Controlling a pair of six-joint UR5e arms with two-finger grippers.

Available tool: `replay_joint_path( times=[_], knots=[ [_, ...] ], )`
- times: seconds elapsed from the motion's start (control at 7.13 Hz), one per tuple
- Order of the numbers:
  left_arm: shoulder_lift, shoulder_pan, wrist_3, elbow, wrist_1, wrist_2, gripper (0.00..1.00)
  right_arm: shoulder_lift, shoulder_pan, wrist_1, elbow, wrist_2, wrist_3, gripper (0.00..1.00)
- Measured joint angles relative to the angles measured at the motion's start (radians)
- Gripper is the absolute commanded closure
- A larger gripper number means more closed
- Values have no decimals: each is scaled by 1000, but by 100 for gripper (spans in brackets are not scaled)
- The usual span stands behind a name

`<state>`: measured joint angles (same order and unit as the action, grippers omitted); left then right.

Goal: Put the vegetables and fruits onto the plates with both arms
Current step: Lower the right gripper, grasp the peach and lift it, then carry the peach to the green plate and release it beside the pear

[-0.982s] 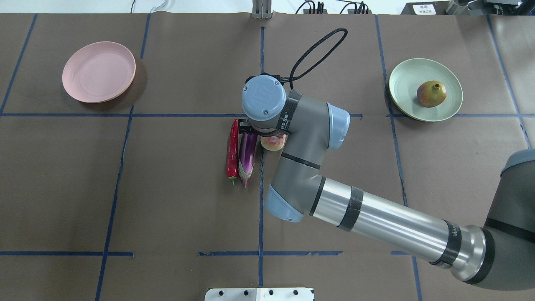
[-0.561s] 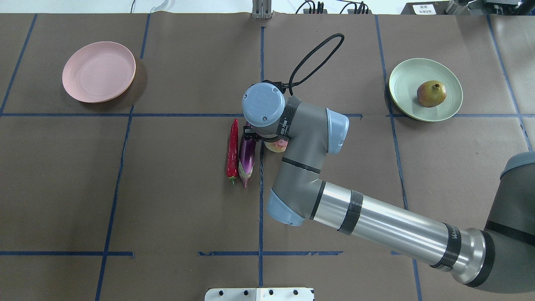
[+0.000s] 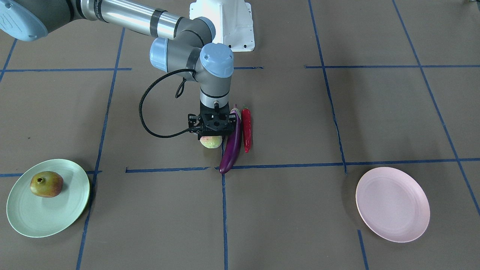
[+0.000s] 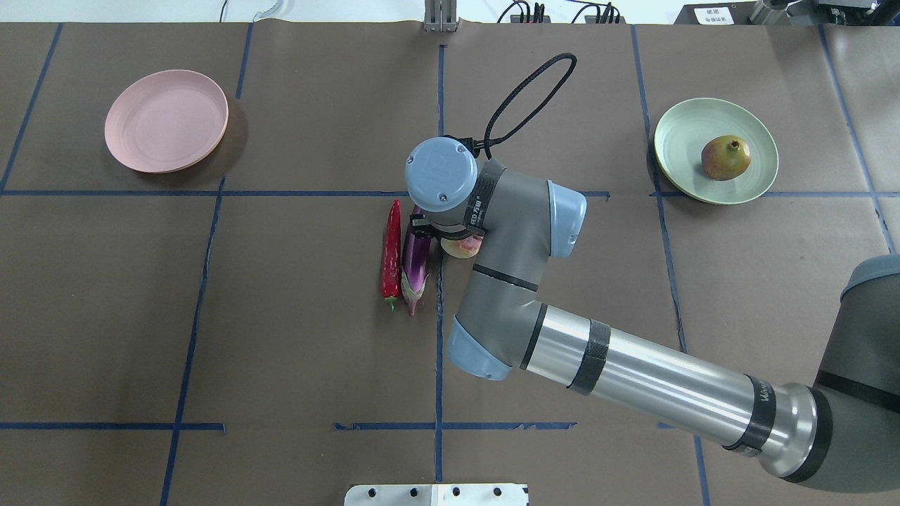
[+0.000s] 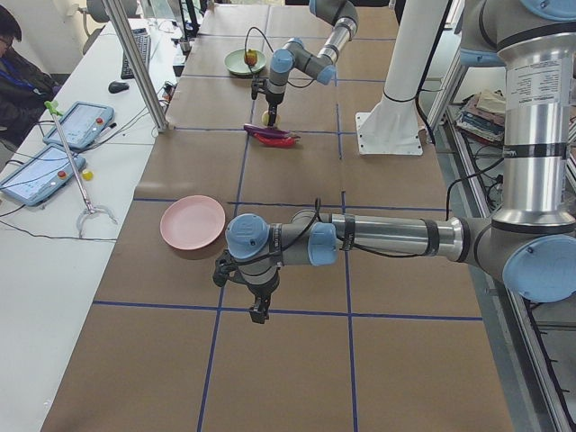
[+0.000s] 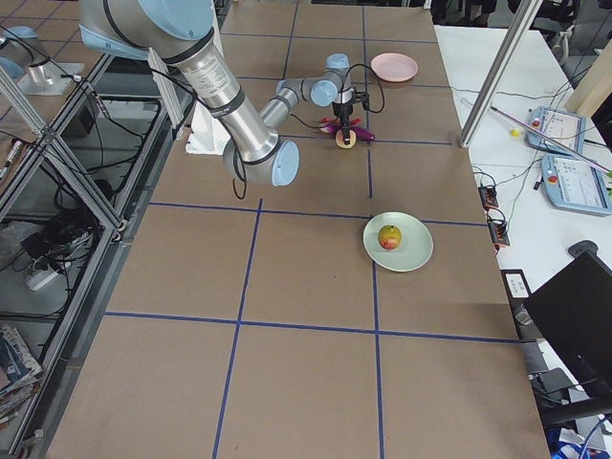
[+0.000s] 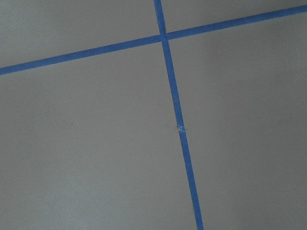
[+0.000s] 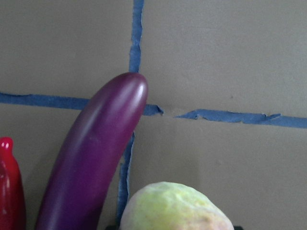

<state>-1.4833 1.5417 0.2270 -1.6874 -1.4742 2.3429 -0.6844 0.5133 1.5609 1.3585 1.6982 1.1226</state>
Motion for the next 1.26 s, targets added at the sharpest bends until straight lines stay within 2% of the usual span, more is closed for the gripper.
replay_joint_path(
  times=[0.28, 0.42, 0.7, 0.98, 1.12, 1.26],
  knots=[
    [0, 0, 0, 0, 0, 1, 0, 0, 79, 23, 42, 93, -45, 100],
    [0, 0, 0, 0, 0, 1, 0, -14, 150, 29, 55, 159, -123, 100],
    [0, 0, 0, 0, 0, 1, 0, -97, 332, 14, 60, 297, -396, 99],
    [0, -5, 0, 0, 0, 0, 0, -224, 486, -60, 35, 405, -691, 97],
    [0, -15, 0, 0, 0, -1, 0, -276, 536, -149, -19, 446, -781, 75],
    [0, -23, -1, 0, 0, -1, 0, -303, 561, -232, -80, 469, -825, 27]
  ],
)
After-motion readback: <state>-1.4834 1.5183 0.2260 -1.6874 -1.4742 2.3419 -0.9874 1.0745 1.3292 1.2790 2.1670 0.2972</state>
